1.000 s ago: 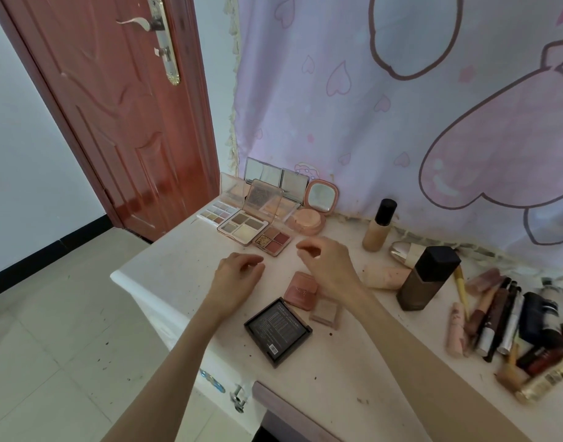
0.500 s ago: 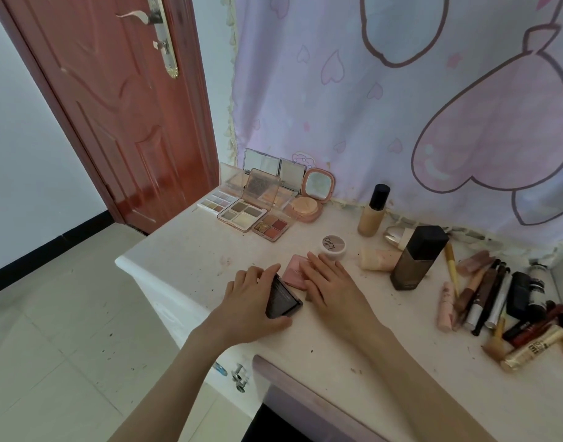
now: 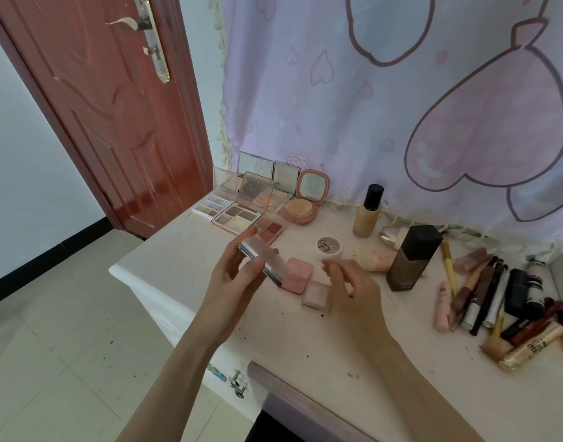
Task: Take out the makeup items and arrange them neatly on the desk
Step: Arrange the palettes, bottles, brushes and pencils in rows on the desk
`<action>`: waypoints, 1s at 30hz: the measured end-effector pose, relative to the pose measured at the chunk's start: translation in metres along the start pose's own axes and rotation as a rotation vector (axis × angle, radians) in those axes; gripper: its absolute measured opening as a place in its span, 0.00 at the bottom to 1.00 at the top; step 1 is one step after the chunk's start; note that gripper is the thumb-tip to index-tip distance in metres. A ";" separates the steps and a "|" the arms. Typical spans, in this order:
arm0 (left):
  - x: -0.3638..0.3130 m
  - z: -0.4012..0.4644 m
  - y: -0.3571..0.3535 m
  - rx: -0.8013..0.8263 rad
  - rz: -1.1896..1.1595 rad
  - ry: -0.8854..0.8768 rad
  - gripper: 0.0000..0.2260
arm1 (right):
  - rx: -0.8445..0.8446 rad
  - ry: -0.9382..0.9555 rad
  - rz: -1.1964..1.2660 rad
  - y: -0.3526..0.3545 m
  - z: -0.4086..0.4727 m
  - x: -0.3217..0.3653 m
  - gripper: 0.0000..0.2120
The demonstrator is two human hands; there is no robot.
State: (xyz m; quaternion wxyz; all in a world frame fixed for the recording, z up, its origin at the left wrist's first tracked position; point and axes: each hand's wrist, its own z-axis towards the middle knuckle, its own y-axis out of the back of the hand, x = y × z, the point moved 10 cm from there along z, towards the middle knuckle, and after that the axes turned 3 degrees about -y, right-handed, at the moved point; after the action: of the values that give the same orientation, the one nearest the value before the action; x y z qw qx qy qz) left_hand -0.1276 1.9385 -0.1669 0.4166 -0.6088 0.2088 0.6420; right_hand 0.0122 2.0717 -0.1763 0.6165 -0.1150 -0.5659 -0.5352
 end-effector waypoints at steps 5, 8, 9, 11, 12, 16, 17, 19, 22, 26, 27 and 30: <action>0.004 0.004 -0.025 0.076 0.091 -0.046 0.28 | 0.245 -0.498 0.788 -0.029 -0.009 -0.024 0.17; 0.012 0.006 -0.038 0.149 0.138 -0.010 0.26 | 0.401 -0.667 1.026 -0.048 -0.016 -0.021 0.16; 0.015 0.006 -0.039 0.164 0.149 0.007 0.24 | 0.399 -0.679 1.063 -0.047 -0.015 -0.022 0.15; 0.017 0.006 -0.038 0.159 0.208 0.016 0.21 | 0.328 -0.699 1.126 -0.038 -0.011 -0.030 0.12; 0.014 0.006 -0.036 0.143 0.262 0.006 0.21 | 0.284 -0.704 1.147 -0.033 -0.008 -0.034 0.10; -0.005 0.005 -0.041 0.111 0.810 -0.139 0.36 | 0.234 -0.661 1.158 -0.026 -0.003 -0.037 0.03; -0.010 0.004 -0.047 0.120 0.944 -0.191 0.40 | 0.246 -0.632 1.136 -0.027 -0.004 -0.034 0.03; -0.012 0.004 -0.058 0.165 1.103 -0.251 0.44 | 0.294 -0.577 1.112 -0.031 -0.006 -0.028 0.06; -0.005 0.006 -0.059 0.193 1.079 -0.208 0.41 | 0.376 -0.521 1.052 -0.036 -0.009 -0.021 0.08; -0.007 0.007 -0.053 0.169 0.942 -0.202 0.38 | 0.442 -0.523 1.045 -0.040 -0.008 -0.020 0.16; -0.010 0.007 -0.054 0.169 0.908 -0.215 0.38 | 0.461 -0.554 1.083 -0.042 -0.009 -0.019 0.18; -0.015 0.004 -0.069 0.217 0.861 -0.268 0.36 | 0.583 -0.621 1.247 -0.052 -0.017 -0.009 0.25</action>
State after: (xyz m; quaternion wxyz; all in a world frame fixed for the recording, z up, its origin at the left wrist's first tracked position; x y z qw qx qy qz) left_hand -0.0766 1.9763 -0.1355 0.1965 -0.3313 0.4528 0.8041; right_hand -0.0171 2.0427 -0.2134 0.6229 -0.3918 -0.6623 0.1412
